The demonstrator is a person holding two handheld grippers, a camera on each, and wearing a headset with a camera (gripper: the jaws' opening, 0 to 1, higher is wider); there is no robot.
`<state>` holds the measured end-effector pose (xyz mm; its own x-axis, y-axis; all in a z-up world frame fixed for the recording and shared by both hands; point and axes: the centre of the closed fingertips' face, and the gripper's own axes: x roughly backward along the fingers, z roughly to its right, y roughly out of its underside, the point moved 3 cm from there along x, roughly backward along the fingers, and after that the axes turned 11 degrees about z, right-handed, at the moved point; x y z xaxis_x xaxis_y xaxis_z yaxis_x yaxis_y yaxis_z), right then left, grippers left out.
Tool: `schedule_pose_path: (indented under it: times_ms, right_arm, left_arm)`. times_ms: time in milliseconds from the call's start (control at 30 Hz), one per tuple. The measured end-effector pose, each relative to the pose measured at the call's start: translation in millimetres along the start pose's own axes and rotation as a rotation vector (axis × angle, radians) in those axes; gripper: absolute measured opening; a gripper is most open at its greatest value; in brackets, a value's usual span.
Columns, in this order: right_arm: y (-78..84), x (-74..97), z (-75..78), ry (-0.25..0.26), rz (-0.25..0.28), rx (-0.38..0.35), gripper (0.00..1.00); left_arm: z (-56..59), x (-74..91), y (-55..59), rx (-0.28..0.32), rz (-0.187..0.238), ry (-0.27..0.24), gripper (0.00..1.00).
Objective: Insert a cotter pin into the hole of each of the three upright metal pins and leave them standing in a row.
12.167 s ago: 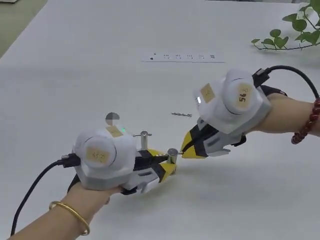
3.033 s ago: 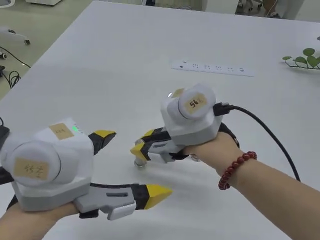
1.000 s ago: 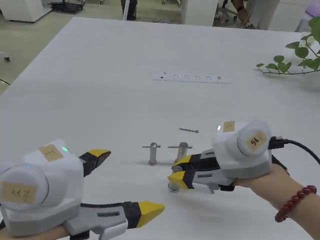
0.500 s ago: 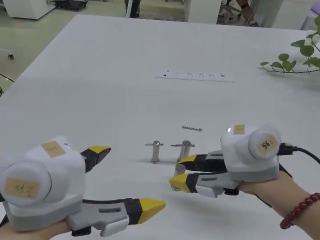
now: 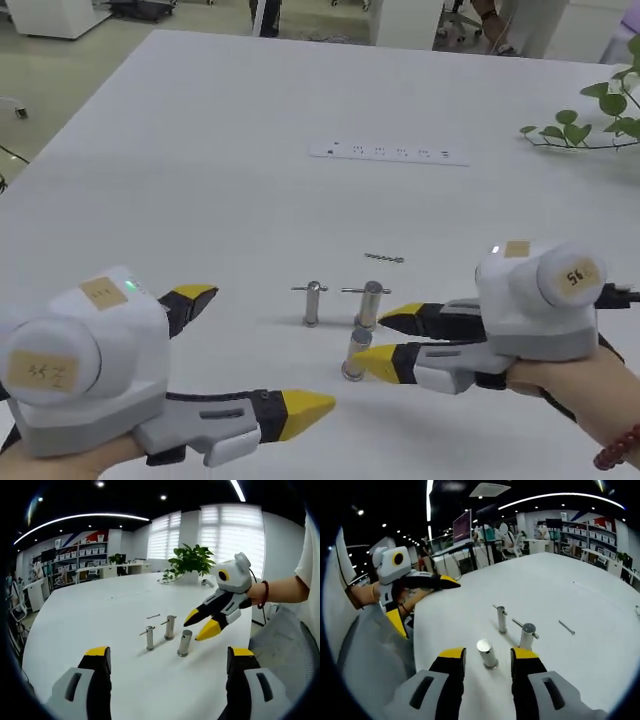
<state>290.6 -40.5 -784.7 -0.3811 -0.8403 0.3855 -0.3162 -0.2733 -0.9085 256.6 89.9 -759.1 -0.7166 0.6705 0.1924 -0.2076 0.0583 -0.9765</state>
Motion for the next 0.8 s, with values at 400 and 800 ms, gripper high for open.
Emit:
schedule_pose_path:
  times_ms: [400,800]
  right_arm:
    - [-5.9,18.2,29.5,0.085,0.002,-0.015,0.38]
    - [-9.1,23.9,70.3,0.166,-0.015,0.001,0.36]
  left_arm:
    - [4.6,-4.2,-2.7,0.013,0.023,0.016,0.98]
    - [3.5,-4.9,-2.2,-0.007,0.026,0.013,0.95]
